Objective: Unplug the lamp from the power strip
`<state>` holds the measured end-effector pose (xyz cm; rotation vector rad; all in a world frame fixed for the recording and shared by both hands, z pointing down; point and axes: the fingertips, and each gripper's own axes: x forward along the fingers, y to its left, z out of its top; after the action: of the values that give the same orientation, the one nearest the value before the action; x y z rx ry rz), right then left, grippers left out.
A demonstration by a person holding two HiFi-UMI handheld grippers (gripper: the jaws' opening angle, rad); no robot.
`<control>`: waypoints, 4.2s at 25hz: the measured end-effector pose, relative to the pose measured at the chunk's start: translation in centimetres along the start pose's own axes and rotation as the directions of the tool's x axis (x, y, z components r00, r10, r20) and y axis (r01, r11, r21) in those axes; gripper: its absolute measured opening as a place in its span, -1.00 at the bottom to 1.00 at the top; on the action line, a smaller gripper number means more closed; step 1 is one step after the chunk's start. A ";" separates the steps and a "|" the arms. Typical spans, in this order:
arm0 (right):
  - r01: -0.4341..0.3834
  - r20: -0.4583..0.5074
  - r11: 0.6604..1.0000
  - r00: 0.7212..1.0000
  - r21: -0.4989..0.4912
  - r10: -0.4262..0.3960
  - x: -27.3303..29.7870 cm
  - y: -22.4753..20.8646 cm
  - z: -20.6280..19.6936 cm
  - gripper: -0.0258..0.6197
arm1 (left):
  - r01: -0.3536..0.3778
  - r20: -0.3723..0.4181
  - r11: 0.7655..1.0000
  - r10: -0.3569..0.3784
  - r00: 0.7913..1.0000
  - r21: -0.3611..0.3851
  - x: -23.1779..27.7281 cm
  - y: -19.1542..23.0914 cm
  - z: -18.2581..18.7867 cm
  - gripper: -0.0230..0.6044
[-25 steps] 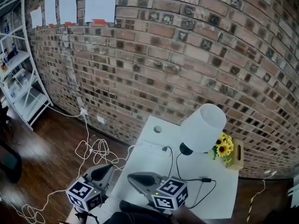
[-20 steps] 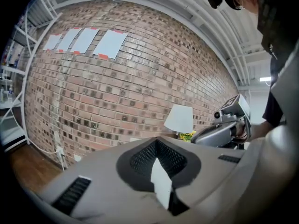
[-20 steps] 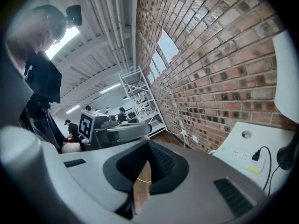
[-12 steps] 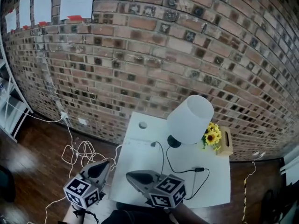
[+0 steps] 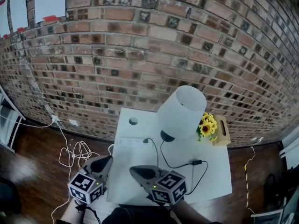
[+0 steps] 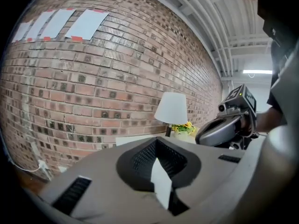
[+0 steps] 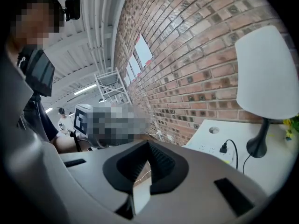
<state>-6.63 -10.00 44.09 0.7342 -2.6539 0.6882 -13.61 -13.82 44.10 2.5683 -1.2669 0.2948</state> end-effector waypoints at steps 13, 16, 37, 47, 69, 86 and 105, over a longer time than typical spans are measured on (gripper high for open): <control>0.103 0.008 0.994 0.995 -0.044 -0.103 -1.8 -8.7 0.2 -0.92 | 0.037 -0.134 0.990 -0.018 0.991 0.139 7.3 -0.4 -0.8 -0.89; 0.152 -0.007 0.987 0.988 -0.057 -0.153 -3.2 -11.3 -0.5 -0.92 | 0.065 -0.175 0.986 -0.038 0.984 0.152 9.5 -1.0 -1.6 -0.89; 0.116 -0.162 0.948 0.972 -0.295 -0.170 -0.3 -23.2 -6.8 -0.92 | 0.104 -0.376 0.989 -0.058 0.925 0.103 19.3 -1.3 -7.6 -0.89; 0.083 -0.148 0.950 0.980 -0.302 -0.133 2.9 -24.0 -7.4 -0.85 | 0.090 -0.447 0.991 -0.035 0.894 0.102 20.6 -0.2 -10.6 -0.89; 0.056 -0.178 0.934 0.976 -0.354 -0.126 8.6 -24.3 -7.6 -0.47 | 0.143 -0.503 0.985 -0.078 0.861 0.092 22.3 -0.4 -13.5 -0.89; 0.122 -0.170 0.942 0.969 -0.313 -0.182 8.8 -24.7 -7.1 -0.63 | 0.150 -0.517 0.986 -0.092 0.851 0.072 22.6 -0.3 -13.5 -0.87; 0.208 -0.148 0.930 0.954 -0.304 -0.262 8.7 -24.9 -6.5 -0.66 | 0.138 -0.554 0.982 -0.042 0.832 0.132 22.7 -0.3 -14.0 -0.86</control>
<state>0.82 -28.87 62.16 0.8417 -2.3716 0.2839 -0.67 -26.08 63.93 2.3884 -0.9270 1.0735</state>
